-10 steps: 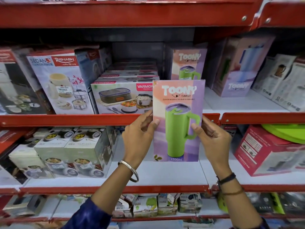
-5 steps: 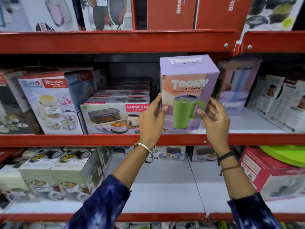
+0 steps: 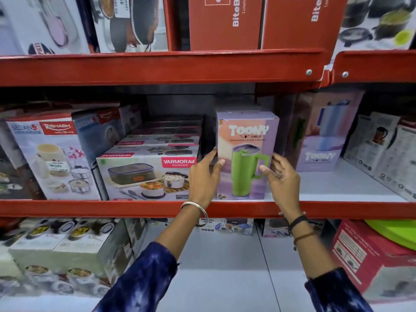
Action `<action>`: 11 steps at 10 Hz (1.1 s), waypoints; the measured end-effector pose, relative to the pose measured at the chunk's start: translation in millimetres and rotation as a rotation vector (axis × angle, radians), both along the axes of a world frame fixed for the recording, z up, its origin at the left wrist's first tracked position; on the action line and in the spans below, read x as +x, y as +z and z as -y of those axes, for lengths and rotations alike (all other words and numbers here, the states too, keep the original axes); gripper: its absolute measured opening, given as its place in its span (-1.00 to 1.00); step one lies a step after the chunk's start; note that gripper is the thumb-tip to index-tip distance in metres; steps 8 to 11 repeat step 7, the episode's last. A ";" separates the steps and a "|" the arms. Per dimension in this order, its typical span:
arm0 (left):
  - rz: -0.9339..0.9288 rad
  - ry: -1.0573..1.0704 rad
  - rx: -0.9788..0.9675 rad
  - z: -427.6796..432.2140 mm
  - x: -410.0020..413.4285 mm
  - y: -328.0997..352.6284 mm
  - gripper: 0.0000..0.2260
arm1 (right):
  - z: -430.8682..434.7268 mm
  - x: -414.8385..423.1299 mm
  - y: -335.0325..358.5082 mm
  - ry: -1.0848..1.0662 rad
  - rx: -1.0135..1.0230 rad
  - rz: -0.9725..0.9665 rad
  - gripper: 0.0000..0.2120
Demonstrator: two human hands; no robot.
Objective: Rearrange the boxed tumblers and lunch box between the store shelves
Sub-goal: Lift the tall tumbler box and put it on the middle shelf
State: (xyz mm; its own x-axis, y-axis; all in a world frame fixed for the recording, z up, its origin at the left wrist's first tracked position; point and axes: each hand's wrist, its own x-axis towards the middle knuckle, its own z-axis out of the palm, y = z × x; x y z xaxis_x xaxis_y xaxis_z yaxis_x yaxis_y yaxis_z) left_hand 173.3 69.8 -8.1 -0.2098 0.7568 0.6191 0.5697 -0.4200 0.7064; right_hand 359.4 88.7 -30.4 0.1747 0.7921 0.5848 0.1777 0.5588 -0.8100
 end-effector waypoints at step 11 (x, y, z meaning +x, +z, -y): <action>-0.179 -0.090 -0.007 36.6 -0.3 12.5 -0.53 | 21.7 -7.0 20.6 -0.199 0.039 0.155 -0.47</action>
